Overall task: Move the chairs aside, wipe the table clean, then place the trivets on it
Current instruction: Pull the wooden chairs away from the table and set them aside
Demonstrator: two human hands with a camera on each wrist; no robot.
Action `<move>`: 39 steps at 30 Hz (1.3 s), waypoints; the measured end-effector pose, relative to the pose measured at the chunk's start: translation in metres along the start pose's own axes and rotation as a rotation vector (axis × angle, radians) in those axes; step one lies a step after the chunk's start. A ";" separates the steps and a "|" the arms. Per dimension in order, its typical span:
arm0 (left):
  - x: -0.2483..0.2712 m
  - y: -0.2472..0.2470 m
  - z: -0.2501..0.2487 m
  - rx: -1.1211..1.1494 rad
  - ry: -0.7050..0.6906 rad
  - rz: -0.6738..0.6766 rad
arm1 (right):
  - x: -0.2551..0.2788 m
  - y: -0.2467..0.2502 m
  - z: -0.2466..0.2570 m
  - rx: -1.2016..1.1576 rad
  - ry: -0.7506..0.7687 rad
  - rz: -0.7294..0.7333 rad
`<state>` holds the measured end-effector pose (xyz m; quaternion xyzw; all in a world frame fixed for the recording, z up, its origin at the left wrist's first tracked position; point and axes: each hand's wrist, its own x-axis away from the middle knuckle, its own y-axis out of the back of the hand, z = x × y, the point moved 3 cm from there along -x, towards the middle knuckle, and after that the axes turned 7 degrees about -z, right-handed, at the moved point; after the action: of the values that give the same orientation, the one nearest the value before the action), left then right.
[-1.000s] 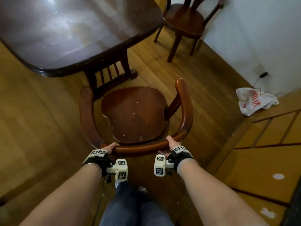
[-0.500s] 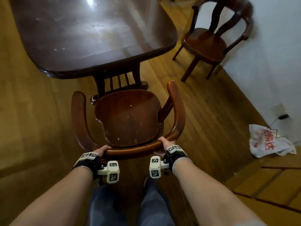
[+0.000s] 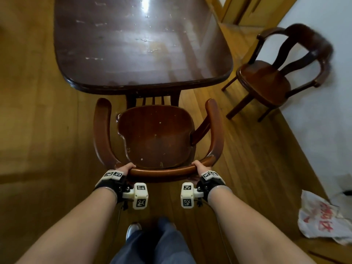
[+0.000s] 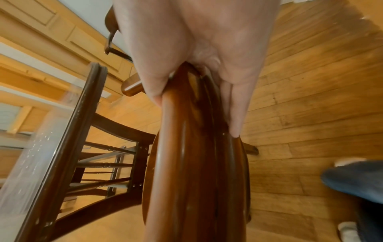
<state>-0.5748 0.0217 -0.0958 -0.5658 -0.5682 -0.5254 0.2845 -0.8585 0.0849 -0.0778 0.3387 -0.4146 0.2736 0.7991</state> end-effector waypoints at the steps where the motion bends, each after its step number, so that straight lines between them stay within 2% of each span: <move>1: 0.000 -0.004 -0.004 0.012 0.009 0.000 | -0.006 0.000 0.006 0.006 0.004 0.003; 7: 0.006 -0.035 -0.029 0.101 0.042 -0.007 | -0.057 -0.002 0.044 0.148 0.022 0.008; 13: -0.004 -0.050 -0.056 0.171 0.056 -0.086 | -0.045 0.008 0.097 0.187 0.071 0.038; 16: -0.004 -0.065 -0.065 0.174 0.063 -0.044 | -0.056 0.009 0.112 0.282 0.114 0.017; 18: -0.004 -0.070 -0.070 0.163 0.072 -0.045 | -0.063 0.007 0.114 0.288 0.106 0.034; 24: -0.008 -0.053 -0.090 0.162 0.022 -0.122 | -0.065 -0.002 0.105 0.101 0.006 0.107; 29: -0.009 -0.062 -0.078 0.146 0.044 -0.084 | -0.068 -0.001 0.111 0.142 0.026 0.113; 33: -0.002 -0.066 -0.070 0.146 0.037 -0.108 | -0.070 0.000 0.111 0.182 0.059 0.115; 35: -0.023 -0.063 -0.062 0.156 0.032 -0.095 | -0.068 0.001 0.107 0.184 0.066 0.116; 37: -0.053 -0.056 -0.052 0.163 0.053 -0.155 | -0.065 0.004 0.103 0.180 0.060 0.113; 39: -0.036 -0.055 -0.061 0.156 0.052 -0.184 | -0.066 0.006 0.102 0.173 0.048 0.116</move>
<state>-0.6360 -0.0359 -0.1264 -0.4737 -0.6491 -0.5181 0.2929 -0.9445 -0.0003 -0.0885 0.3752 -0.3892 0.3624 0.7592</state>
